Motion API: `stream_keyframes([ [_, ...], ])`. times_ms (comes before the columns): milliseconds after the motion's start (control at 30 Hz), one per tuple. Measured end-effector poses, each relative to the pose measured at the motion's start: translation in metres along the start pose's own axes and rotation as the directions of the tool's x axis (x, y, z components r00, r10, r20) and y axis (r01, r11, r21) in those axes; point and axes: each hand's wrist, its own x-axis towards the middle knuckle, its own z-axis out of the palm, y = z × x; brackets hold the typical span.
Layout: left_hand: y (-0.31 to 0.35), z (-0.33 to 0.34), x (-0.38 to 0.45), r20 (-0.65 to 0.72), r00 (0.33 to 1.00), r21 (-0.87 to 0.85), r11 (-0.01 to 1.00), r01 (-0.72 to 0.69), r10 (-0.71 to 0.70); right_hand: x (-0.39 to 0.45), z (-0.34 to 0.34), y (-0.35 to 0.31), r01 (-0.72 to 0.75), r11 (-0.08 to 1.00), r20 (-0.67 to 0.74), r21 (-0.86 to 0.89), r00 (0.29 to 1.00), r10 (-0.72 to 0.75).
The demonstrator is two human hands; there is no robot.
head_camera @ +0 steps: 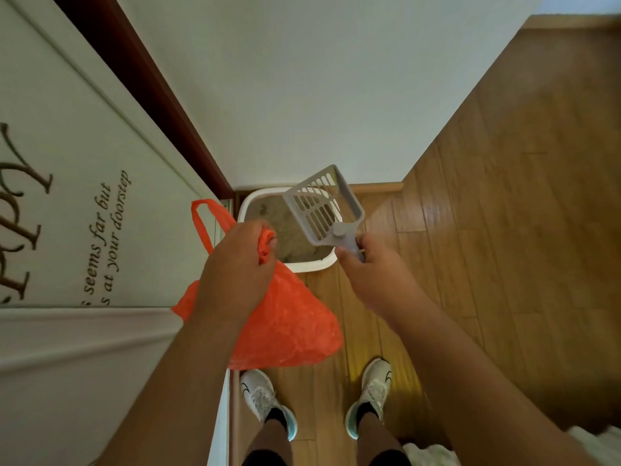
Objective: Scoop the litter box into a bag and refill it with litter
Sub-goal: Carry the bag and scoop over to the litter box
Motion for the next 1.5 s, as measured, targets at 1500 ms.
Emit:
stream_keyframes([
  [1500, -0.208, 0.394, 0.138, -0.045, 0.978, 0.026, 0.979, -0.201, 0.202, 0.324, 0.16, 0.287, 0.208, 0.977, -0.079, -0.051, 0.974, -0.212],
])
